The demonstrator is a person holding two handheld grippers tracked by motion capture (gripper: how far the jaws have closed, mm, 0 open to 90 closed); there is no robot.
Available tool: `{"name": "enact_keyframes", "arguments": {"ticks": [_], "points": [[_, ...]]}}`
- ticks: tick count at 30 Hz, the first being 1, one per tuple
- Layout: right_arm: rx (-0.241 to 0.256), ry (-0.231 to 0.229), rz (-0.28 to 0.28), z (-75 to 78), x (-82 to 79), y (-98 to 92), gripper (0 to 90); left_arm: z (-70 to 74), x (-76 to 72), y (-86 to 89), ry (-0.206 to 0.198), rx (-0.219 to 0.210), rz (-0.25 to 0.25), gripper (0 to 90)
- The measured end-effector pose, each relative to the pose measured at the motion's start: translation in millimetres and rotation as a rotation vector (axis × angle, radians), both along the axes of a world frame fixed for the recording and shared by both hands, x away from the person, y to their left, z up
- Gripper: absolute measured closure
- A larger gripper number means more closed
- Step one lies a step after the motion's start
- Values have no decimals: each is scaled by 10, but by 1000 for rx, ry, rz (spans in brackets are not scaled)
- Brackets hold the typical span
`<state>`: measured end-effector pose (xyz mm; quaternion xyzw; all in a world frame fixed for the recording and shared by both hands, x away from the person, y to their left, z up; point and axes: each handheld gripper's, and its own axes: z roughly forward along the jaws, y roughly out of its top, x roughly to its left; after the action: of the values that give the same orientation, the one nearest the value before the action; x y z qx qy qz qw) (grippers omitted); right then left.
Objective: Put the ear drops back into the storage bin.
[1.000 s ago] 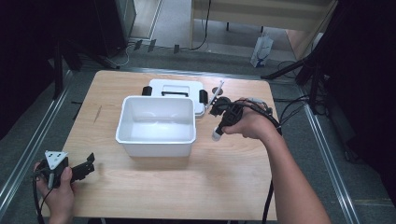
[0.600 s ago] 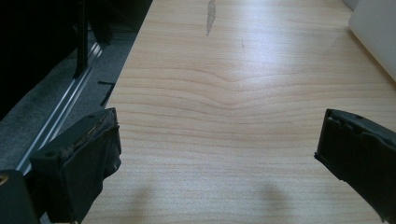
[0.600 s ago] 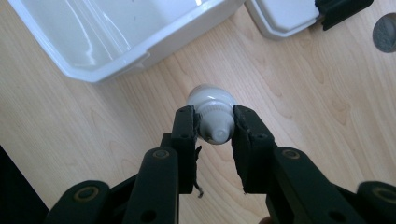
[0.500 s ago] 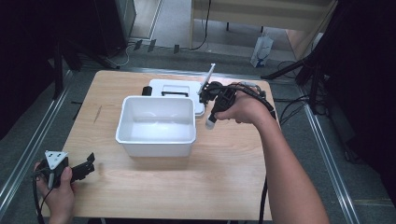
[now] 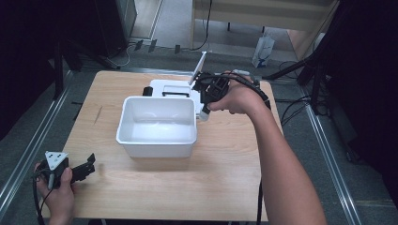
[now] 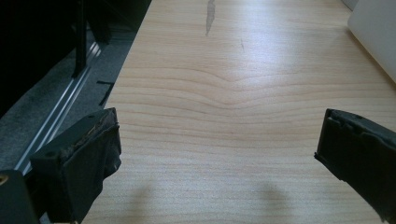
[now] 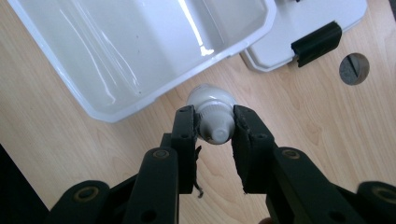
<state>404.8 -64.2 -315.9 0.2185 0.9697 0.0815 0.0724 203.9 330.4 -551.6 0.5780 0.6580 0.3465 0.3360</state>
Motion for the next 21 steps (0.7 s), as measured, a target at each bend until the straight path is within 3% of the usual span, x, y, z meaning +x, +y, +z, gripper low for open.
{"name": "enact_keyframes", "arguments": {"ticks": [11, 21], "points": [[13, -13, 44, 92, -15, 249, 719, -2, 2, 1, -2, -1, 1, 6], [31, -6, 87, 50, -42, 418, 719, -1, 1, 3, -1, -1, 1, 6]]}}
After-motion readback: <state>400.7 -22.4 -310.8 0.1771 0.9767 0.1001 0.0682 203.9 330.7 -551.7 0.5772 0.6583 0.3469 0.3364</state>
